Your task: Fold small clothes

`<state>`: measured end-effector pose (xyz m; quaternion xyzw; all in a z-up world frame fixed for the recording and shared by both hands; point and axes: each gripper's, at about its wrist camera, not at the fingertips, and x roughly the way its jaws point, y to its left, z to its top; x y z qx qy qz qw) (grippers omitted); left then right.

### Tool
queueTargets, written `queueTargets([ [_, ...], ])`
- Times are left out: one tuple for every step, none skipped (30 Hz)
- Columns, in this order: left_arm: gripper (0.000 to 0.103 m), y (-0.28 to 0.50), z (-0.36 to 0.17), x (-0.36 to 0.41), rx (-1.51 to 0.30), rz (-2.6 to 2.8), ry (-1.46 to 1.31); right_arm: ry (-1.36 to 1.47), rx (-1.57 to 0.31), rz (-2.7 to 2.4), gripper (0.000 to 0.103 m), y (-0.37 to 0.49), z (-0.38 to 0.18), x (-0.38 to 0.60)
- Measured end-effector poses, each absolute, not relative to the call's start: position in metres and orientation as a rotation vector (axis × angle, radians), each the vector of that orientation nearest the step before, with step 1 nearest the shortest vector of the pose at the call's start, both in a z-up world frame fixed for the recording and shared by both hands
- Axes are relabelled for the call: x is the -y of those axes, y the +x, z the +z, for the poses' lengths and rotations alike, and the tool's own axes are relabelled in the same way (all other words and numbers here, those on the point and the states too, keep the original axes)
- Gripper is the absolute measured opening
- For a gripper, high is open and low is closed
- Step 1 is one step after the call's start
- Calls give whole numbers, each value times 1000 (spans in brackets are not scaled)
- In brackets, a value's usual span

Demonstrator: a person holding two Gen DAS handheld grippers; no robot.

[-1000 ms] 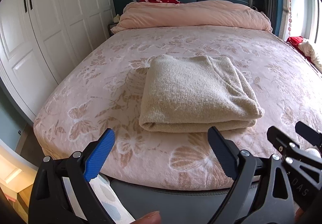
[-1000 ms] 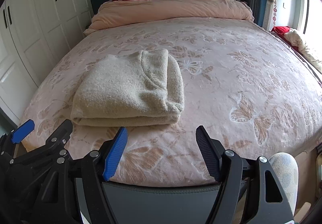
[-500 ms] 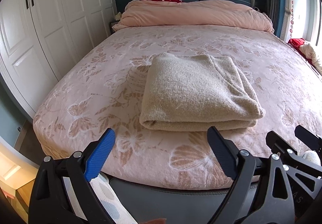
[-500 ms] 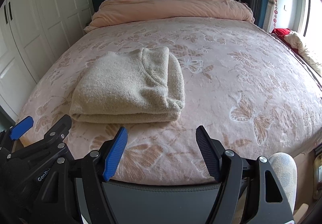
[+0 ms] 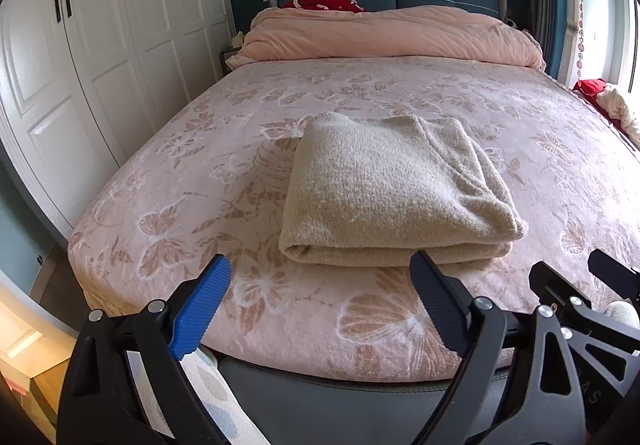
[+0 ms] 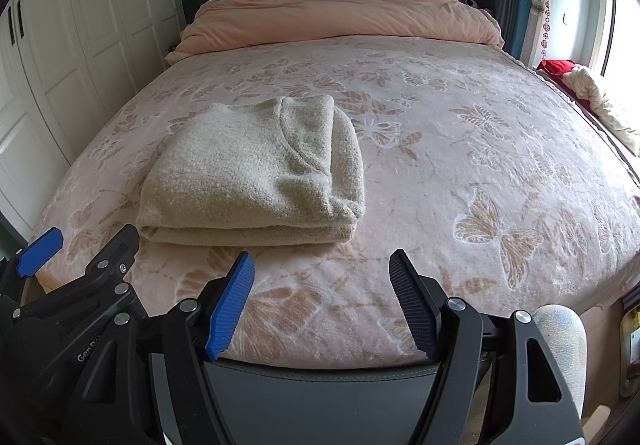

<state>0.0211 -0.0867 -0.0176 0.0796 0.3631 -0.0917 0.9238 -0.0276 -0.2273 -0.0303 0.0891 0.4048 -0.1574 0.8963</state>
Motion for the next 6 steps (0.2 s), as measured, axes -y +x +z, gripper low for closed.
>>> queueTargets([
  [82,21,-18,87,-747,-195,161,181,-839,-328,69,-27,-30,227],
  [80,20,-18,88,-748,-199,158,179,-838,-329,69,-27,-30,227],
  [80,20,-18,88,-749,-198,155,176,-838,-330,69,-27,-30,228],
  [80,20,-18,88,-751,-198,154,176,-838,-330,69,-27,-30,228],
  [80,20,-19,88,-752,-199,155,177,-837,-330,69,-27,-30,228],
  [80,20,-19,88,-755,-200,153,177,-839,-329,69,-27,-30,228],
])
